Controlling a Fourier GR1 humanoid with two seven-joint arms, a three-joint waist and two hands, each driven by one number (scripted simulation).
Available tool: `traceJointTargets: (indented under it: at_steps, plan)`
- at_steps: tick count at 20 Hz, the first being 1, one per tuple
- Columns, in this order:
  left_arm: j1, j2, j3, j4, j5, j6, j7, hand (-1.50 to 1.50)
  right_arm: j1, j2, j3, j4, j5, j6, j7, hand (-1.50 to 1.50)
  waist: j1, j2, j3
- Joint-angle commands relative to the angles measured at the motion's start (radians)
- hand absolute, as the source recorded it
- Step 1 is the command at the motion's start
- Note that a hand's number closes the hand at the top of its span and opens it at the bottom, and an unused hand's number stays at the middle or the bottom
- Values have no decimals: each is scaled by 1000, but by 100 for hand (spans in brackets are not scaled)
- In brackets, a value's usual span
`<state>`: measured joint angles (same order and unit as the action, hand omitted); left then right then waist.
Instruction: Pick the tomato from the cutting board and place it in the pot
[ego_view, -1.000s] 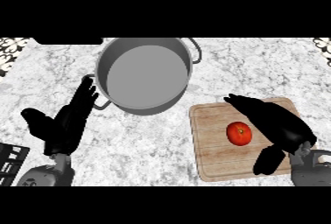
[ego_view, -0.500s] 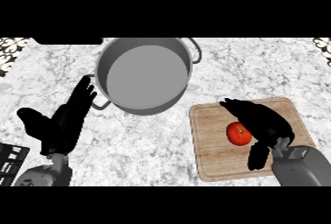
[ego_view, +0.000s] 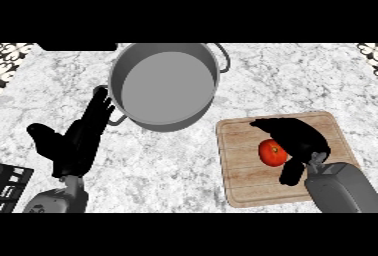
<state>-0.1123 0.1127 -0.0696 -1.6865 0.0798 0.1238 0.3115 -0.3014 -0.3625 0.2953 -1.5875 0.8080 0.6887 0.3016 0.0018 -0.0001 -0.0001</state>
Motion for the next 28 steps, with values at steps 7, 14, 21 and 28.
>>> traceJointTargets:
  at_steps: [7, 14, 21, 28]
  plan:
    - [-3, -28, 17, 15, -16, -7, -18, 0, 21, 43, 3, 28, 70, -125, -188, 150, 0, 0, 0]
    - [-16, -28, 12, 18, -33, -14, 5, 0, -46, 229, -33, 100, 128, -160, 35, 150, 3, 1, 0]
    - [10, 11, 52, -32, 11, -58, 30, 0, -215, 359, -34, 187, 177, -269, 329, 150, 11, 1, 0]
    - [16, 22, 72, -42, 25, -72, 21, 0, -255, 260, -108, -65, 225, -273, 309, 150, -1, -3, 0]
